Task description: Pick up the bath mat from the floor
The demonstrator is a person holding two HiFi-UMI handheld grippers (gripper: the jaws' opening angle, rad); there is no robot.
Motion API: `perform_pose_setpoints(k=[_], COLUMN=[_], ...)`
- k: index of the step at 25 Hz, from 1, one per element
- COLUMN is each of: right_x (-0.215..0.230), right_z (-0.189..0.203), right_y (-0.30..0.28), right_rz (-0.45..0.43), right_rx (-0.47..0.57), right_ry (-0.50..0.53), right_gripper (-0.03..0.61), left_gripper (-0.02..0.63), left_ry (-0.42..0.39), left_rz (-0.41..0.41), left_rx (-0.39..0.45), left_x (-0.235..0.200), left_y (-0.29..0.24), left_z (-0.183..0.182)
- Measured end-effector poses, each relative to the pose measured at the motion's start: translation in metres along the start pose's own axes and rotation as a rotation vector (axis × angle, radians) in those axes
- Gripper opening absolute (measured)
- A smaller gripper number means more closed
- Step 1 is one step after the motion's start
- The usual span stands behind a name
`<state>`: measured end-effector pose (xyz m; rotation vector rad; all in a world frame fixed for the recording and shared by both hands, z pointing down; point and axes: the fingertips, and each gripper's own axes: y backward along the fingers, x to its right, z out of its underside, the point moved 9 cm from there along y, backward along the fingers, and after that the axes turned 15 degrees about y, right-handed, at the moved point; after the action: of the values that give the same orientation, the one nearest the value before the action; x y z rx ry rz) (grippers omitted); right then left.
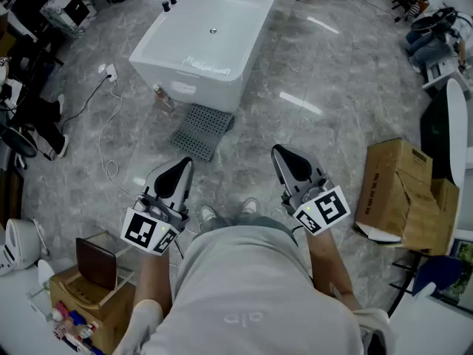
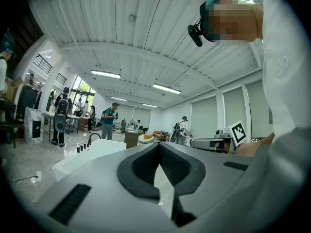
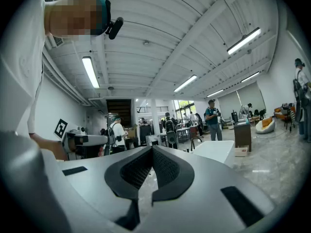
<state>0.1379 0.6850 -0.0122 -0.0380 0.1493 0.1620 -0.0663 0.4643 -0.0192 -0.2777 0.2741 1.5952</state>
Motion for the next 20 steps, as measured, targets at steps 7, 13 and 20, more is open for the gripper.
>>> perform_pose_setpoints(k=[7,13,20], right_x=[0.03,0.048,0.056], right_z=[0.013,0.034,0.045], right_y=[0.007,0.008,-0.034], right_rz=[-0.054,-0.103,-0.111], right_rx=[-0.005,-0.031,-0.073], right_ry=[0.021,-0.015,-0.01], right_gripper=[0.028,0.028,0.028], left_gripper=[0.014,0.014,0.014], left_ry=[0.08,0.086,0.134], left_rz=[-0.113,-0.156,-0.158], left_rx=[0.028,-0.001,-0.03], left_x=[0.001,0.01,-0.033], left_y=[-0.034,-0.053,-0.069], left_z=[0.01,0.03,0.035])
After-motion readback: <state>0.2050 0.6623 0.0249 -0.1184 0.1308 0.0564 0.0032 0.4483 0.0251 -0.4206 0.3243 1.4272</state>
